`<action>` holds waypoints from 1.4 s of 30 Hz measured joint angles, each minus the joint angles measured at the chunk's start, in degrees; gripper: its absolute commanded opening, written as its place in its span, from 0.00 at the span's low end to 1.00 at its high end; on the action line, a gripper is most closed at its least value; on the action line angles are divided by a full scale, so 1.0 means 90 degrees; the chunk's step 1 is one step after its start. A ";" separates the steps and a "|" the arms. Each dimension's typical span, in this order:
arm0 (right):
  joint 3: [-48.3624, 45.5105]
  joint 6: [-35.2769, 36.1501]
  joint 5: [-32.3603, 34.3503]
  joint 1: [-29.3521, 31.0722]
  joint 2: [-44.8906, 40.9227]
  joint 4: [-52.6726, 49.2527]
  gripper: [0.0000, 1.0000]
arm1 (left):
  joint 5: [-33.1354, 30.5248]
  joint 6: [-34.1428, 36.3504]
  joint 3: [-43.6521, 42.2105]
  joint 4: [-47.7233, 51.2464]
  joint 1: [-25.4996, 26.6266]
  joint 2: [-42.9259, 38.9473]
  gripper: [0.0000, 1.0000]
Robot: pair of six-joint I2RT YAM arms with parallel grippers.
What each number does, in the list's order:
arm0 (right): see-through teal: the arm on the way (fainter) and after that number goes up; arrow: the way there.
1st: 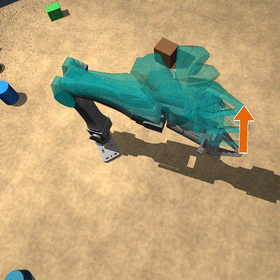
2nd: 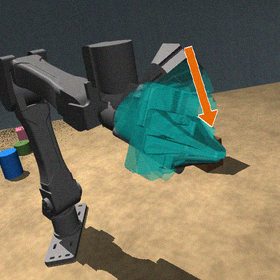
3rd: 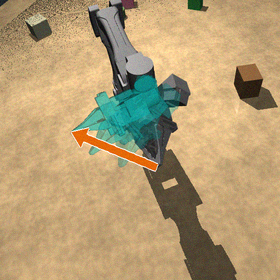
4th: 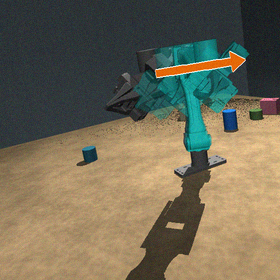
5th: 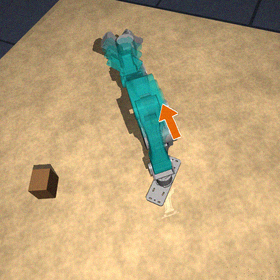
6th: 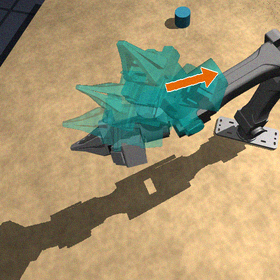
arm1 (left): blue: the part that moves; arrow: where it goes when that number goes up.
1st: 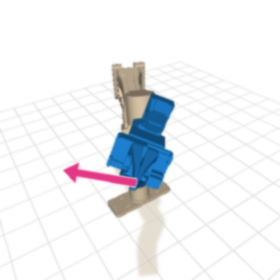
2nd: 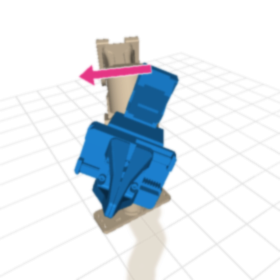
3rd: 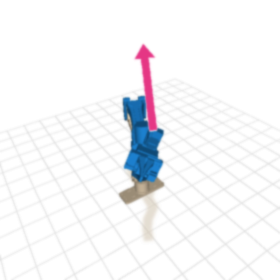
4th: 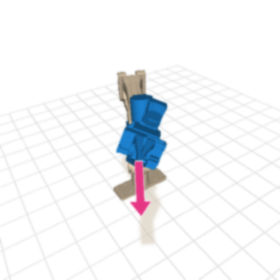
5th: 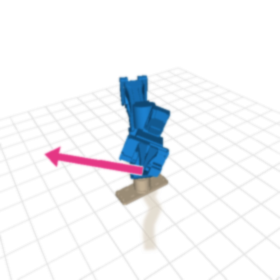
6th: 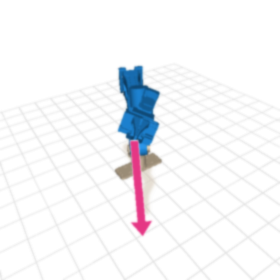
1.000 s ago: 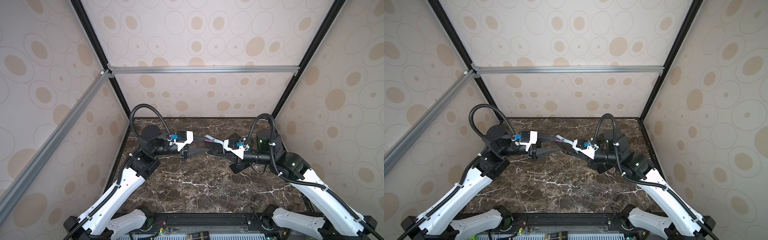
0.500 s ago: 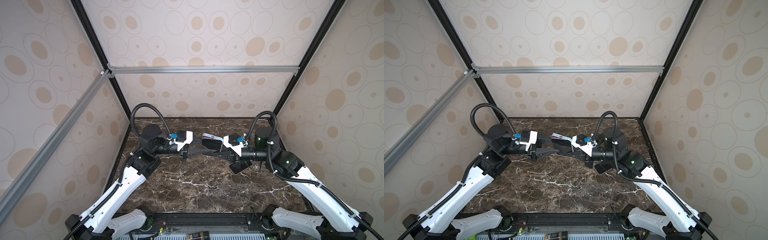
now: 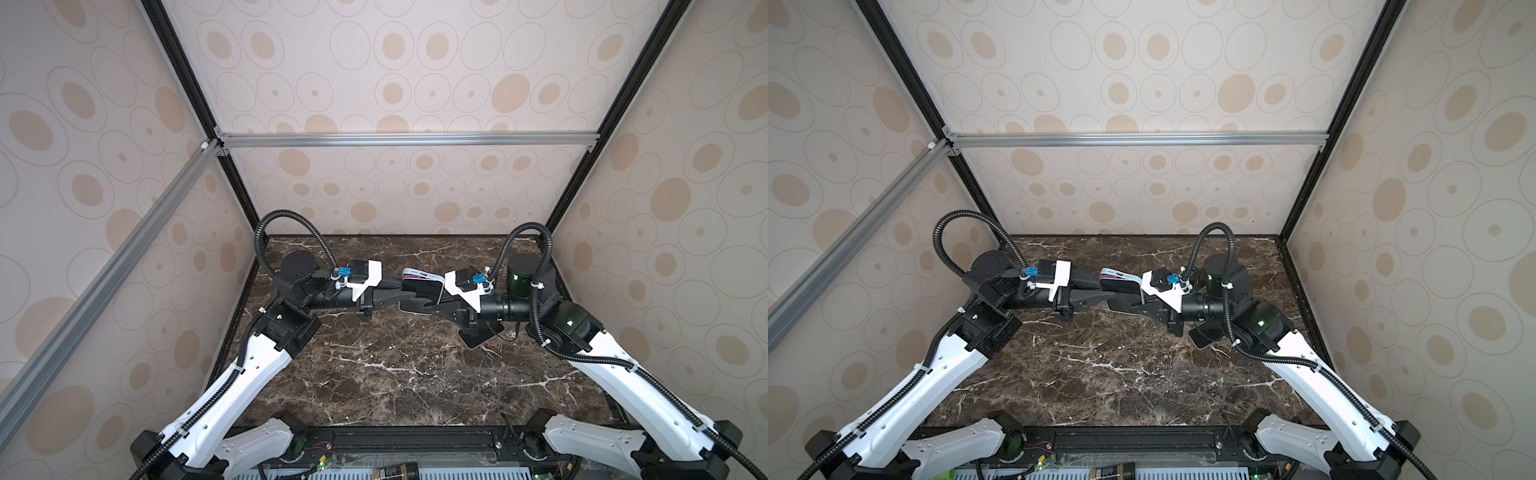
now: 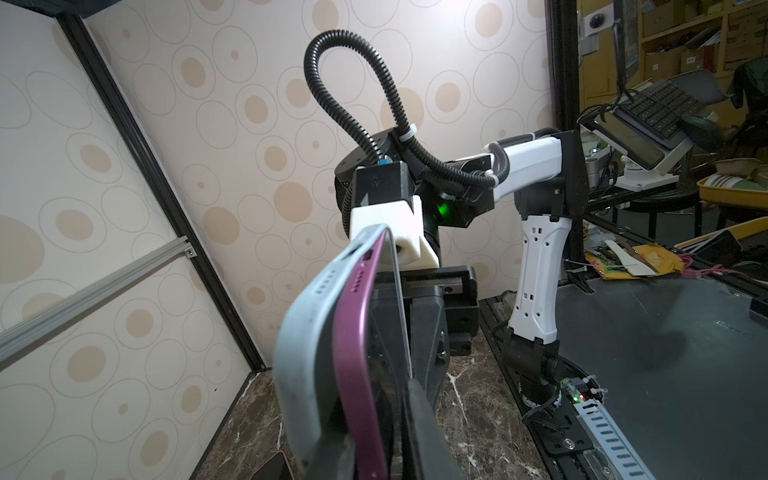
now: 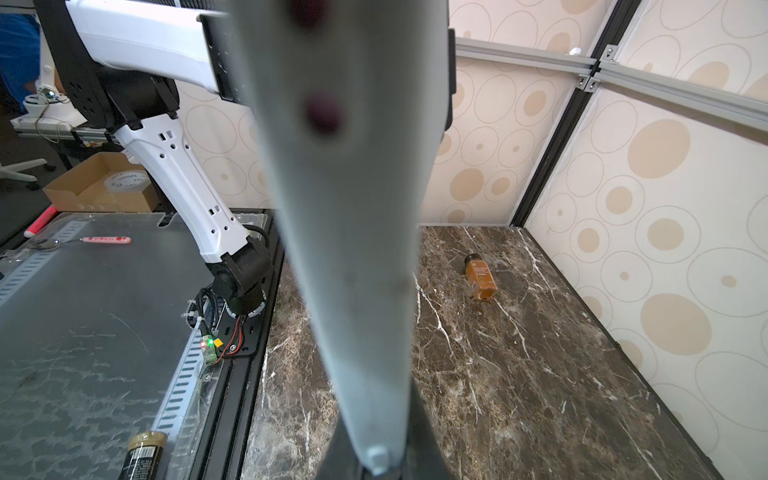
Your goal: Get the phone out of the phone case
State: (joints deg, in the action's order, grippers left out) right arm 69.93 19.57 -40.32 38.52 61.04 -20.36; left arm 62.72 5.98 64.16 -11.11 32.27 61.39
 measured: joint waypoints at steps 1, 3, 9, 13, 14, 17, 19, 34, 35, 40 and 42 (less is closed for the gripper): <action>0.0000 0.0036 0.0032 0.0000 -0.0002 -0.0027 0.00 | -0.0002 -0.0010 -0.0017 0.0000 -0.0007 0.0000 0.15; 0.0000 0.0131 0.0117 0.0000 -0.0010 -0.0080 0.00 | 0.0012 -0.0032 -0.0039 0.0012 -0.0012 0.0000 0.13; -0.0019 0.0325 0.0328 0.0000 -0.0056 -0.0114 0.00 | 0.0070 -0.0146 -0.0063 0.0061 -0.0012 0.0000 0.00; -0.0022 0.0413 0.0374 0.0002 -0.0058 -0.0126 0.14 | -0.0061 -0.0146 -0.0083 0.0085 -0.0010 -0.0029 0.00; -0.0022 0.0432 0.0396 0.0002 -0.0058 -0.0136 0.20 | -0.0114 -0.0146 -0.0092 0.0107 -0.0007 -0.0051 0.00; -0.0012 0.0427 0.0568 0.0002 -0.0061 -0.0068 0.36 | -0.0471 -0.0019 -0.0102 0.0384 0.0012 -0.0131 0.00; -0.0010 0.0403 0.0702 0.0002 -0.0114 -0.0046 0.42 | -0.0869 0.0165 -0.0102 0.0697 0.0034 -0.0131 0.00; 0.0772 -0.0738 0.1695 -0.0010 0.0029 -0.0357 0.46 | -0.3225 0.2091 0.0804 0.3184 0.0374 0.0367 0.00; 0.0976 -0.0748 0.1685 -0.0012 0.0158 -0.0478 0.47 | -0.3322 0.2183 0.0843 0.3305 0.0452 0.0410 0.00; 0.1950 -0.0772 0.1496 -0.0070 0.0789 -0.1263 0.47 | -0.3606 0.2528 0.0901 0.3716 0.0772 0.0578 0.00; 0.2300 -0.0792 0.1338 -0.0131 0.1022 -0.1586 0.47 | -0.3653 0.2611 0.0903 0.3798 0.0838 0.0600 0.00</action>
State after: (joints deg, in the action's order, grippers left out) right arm 90.63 12.45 -28.27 37.34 70.24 -34.63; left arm 29.85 29.47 72.29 23.07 39.81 66.78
